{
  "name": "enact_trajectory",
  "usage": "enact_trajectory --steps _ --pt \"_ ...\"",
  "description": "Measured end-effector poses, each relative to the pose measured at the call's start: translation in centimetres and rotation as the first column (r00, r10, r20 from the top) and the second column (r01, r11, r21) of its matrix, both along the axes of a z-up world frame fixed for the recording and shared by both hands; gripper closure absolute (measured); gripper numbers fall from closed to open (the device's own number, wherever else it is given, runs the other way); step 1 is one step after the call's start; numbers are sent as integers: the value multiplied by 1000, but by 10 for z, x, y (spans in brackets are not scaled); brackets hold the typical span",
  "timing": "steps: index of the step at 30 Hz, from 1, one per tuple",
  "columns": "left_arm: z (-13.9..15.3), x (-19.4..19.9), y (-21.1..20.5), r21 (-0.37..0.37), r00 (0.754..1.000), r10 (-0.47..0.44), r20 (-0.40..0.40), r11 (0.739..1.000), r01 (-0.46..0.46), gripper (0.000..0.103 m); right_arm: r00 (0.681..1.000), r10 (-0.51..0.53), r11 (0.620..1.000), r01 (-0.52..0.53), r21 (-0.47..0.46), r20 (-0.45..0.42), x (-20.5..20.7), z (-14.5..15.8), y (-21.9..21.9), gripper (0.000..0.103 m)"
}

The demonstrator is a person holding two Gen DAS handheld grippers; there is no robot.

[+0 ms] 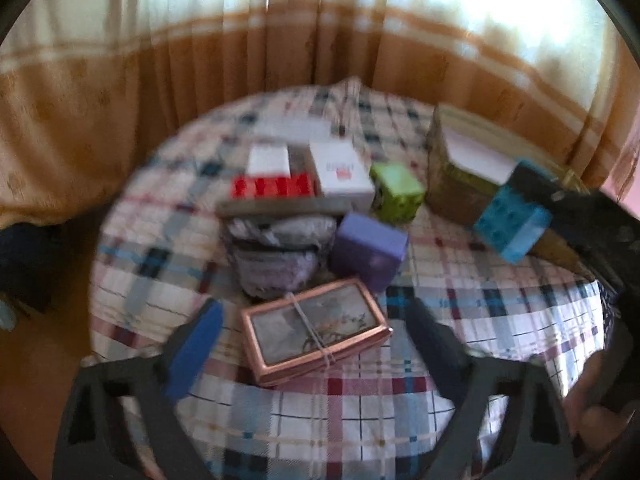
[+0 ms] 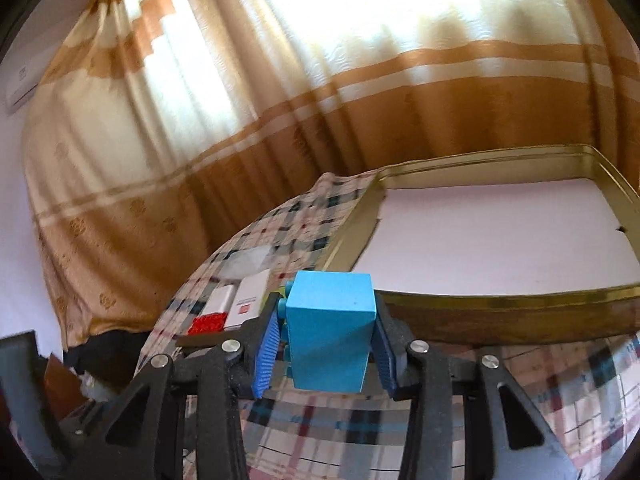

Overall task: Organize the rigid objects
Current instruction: 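Grasp the teal Lego brick with the right gripper, then grasp the copper picture frame with the left gripper while the right lifts the teal brick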

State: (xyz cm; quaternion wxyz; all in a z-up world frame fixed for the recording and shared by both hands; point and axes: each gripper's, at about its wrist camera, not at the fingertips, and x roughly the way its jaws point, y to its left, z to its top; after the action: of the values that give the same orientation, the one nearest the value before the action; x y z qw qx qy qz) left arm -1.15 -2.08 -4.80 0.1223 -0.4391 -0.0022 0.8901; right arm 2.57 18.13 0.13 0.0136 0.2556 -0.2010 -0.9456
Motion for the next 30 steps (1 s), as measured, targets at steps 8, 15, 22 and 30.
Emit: enact_trajectory --steps 8,15,22,30 --pt "-3 2 -12 75 1000 2 8 997 -3 20 1000 -2 1000 2 -10 -2 1 -1 4 58" --pt "14 17 -23 136 995 2 -97 991 12 20 997 -57 998 57 6 -51 17 5 14 58" --pt "51 33 -2 142 953 -75 -292 982 121 19 968 -205 975 215 58 -147 41 24 45 58" --pt "77 17 57 152 905 -170 -391 957 245 19 924 -352 912 374 170 -148 34 25 93 58"
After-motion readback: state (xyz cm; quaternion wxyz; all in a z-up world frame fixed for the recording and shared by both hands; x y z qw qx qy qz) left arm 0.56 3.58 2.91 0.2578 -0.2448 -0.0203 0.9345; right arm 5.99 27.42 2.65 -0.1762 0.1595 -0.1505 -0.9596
